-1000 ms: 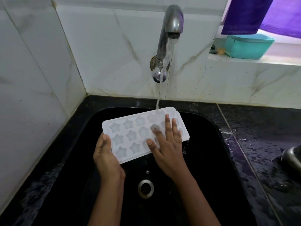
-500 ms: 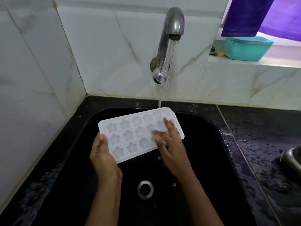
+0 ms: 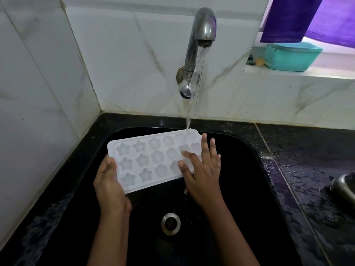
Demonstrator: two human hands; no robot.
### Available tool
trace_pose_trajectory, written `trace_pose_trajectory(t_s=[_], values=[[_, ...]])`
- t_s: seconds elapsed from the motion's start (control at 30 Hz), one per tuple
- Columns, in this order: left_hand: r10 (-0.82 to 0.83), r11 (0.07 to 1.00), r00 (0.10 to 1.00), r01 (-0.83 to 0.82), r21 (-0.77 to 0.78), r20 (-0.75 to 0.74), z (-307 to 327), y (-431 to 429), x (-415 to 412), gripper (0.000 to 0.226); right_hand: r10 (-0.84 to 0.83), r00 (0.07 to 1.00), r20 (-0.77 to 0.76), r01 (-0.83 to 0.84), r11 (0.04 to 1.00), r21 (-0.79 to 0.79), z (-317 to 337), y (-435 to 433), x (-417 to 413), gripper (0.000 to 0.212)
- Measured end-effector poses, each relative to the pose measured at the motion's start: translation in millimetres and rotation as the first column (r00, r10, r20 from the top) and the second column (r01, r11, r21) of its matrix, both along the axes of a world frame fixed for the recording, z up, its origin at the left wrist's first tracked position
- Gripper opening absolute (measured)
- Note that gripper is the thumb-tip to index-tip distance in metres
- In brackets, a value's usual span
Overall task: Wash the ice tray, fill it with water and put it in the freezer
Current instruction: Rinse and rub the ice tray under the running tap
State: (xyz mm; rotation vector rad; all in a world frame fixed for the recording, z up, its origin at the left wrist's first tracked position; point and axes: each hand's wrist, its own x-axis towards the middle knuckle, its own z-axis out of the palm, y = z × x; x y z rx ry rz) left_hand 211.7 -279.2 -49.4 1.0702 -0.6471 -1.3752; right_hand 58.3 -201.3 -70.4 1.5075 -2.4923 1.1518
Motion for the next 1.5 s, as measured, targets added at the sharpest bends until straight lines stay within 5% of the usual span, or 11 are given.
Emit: trace_pose_trajectory(t_s=[0.13,0.3,0.47,0.7,0.97,1.5], values=[[-0.048,0.999,0.999,0.048,-0.008,0.0,0,2,-5,0.02,-0.103,0.987,-0.127,0.111,0.992,0.06,-1,3,0,0.056],[-0.039,0.999,0.999,0.039,-0.005,0.009,-2,3,-6,0.019,-0.027,0.996,-0.084,0.038,0.991,0.131,3,5,-1,0.068],[-0.065,0.998,0.998,0.066,-0.026,0.022,-1,6,-10,0.021,-0.155,0.979,-0.135,0.168,0.982,0.091,3,7,-2,0.063],[-0.029,0.999,0.999,0.03,-0.044,0.025,-4,1,-3,0.021,-0.005,1.0,0.022,0.002,0.995,0.097,7,3,-1,0.073],[-0.089,0.991,0.994,0.094,-0.094,0.056,-4,6,-12,0.024,-0.168,0.97,-0.178,0.178,0.983,0.043,-5,8,-6,0.052],[-0.08,0.989,0.996,0.085,-0.122,0.044,-3,4,-9,0.025,-0.002,0.997,0.071,-0.001,0.999,0.032,-3,2,-3,0.072]])
